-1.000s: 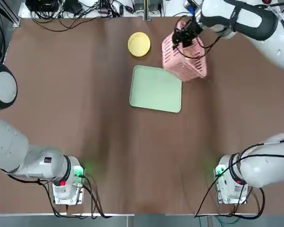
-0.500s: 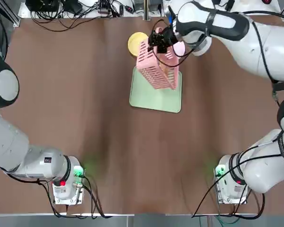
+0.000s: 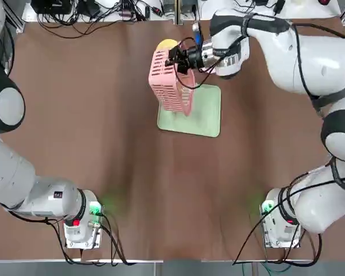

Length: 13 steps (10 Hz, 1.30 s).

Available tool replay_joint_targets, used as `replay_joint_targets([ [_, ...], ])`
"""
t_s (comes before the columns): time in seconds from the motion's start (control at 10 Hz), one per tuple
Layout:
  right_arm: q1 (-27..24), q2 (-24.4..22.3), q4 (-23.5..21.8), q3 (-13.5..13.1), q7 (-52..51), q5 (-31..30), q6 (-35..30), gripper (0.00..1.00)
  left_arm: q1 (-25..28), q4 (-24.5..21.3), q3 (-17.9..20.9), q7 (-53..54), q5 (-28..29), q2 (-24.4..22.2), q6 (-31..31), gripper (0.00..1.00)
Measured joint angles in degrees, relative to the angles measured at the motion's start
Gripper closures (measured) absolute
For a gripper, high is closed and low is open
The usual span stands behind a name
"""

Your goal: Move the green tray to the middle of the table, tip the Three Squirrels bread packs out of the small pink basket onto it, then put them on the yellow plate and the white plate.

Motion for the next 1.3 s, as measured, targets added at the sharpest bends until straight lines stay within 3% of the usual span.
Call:
replay_joint_targets([
  [0.2,-7.1,3.0,0.8,8.3,-13.3,11.7,-0.1,0.93,0.5,0.0,0.1,0.3,0.0,0.1,-0.3,0.00],
  [0.5,-17.0,7.6,1.6,18.6,-25.6,17.4,-1.3,0.93,0.6,0.0,0.0,0.3,0.0,0.3,-0.3,0.00],
  [1.0,-21.4,16.0,2.4,22.6,-43.4,23.9,-11.9,0.93,0.5,0.0,0.0,0.3,0.0,0.4,-0.3,0.00],
  [1.3,-22.0,21.0,2.7,23.3,-48.1,25.2,-17.4,0.93,0.2,-0.1,-0.1,0.3,0.0,0.7,-0.4,0.00],
])
